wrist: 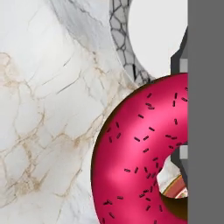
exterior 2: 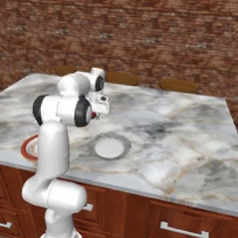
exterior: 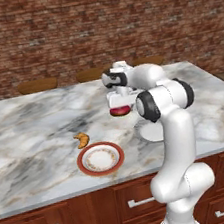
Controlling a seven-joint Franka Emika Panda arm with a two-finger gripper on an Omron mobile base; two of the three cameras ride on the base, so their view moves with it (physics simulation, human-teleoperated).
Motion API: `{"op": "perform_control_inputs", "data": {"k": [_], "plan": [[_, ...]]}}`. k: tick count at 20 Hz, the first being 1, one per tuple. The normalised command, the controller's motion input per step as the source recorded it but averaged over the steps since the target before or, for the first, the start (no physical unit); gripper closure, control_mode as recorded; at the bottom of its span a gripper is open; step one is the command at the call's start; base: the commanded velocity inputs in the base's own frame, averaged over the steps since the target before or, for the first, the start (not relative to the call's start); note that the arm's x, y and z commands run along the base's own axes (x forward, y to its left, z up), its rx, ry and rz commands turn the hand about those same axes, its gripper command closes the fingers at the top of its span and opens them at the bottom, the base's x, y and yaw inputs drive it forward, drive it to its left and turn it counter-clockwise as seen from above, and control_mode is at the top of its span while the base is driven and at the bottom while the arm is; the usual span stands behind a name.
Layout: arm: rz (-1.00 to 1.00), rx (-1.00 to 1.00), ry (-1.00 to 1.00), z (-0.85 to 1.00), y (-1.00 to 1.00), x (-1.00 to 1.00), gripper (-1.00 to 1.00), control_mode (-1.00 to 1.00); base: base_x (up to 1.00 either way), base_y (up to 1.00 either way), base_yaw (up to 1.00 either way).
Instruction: Place the pastries on the plates.
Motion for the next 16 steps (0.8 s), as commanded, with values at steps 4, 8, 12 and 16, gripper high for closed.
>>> {"op": "perform_control_inputs", "data": {"k": [4, 8, 12, 16], "plan": [[-0.15, -0.04, -0.01, 0.36, -1.0, -0.78, 1.0, -1.0, 0.0, 0.0, 0.0], [-0.13, 0.1, 0.0, -0.11, -1.0, -1.0, 1.0, -1.0, 0.0, 0.0, 0.0], [-0.04, 0.0, -0.21, -0.91, -0.11, -1.0, 1.0, -1.0, 0.0, 0.0, 0.0], [0.0, -0.06, -0.31, -0.61, -0.04, -0.97, 1.0, -1.0, 0.0, 0.0, 0.0]]}}
